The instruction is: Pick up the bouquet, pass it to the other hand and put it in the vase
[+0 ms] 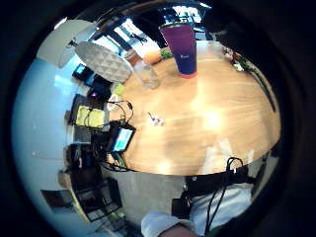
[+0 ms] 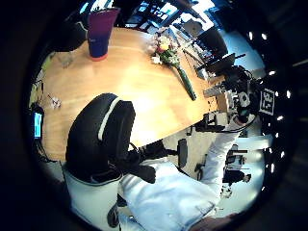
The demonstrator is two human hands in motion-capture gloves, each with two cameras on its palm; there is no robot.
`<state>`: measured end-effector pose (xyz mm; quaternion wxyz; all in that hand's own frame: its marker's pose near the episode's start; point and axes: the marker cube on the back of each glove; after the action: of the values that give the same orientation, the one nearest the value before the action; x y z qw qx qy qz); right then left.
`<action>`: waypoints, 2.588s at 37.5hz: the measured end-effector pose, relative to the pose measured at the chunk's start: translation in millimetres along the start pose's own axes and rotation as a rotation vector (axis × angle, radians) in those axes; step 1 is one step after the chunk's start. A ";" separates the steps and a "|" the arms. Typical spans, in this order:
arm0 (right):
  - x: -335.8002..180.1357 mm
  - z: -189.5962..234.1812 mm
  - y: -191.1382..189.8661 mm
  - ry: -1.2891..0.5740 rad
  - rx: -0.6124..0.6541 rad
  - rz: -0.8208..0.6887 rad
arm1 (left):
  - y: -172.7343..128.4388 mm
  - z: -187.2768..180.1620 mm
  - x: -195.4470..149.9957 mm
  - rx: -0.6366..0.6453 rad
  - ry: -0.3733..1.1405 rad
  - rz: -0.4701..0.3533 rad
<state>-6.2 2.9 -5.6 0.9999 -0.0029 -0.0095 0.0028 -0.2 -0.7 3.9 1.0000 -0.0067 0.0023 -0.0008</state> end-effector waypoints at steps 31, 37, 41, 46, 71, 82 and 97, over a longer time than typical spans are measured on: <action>-17.7 -16.4 -8.7 -0.027 -0.342 0.049 | -3.7 11.0 40.2 -0.015 0.051 0.126; 19.1 -6.8 -31.7 0.040 -0.393 0.202 | 5.3 21.0 51.0 -0.020 0.051 0.185; 48.8 7.2 -46.9 0.085 -0.408 0.330 | 17.0 23.6 59.4 -0.025 0.072 0.215; 84.3 39.5 -62.8 0.097 -0.409 0.439 | 22.4 32.2 65.9 -0.051 0.051 0.242; 74.4 151.1 42.3 -0.165 -0.806 0.567 | 18.1 53.3 59.6 -0.109 0.056 0.222; 83.2 168.6 32.9 0.073 -0.610 0.631 | 21.8 51.7 61.2 -0.126 0.063 0.227; 99.1 184.3 10.2 0.084 -0.488 0.726 | 6.7 58.6 48.1 -0.185 0.108 0.173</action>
<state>89.3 14.8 180.5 0.9036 -0.2425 0.0323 0.3516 48.2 6.7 62.1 0.9898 -0.0985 0.0566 0.0855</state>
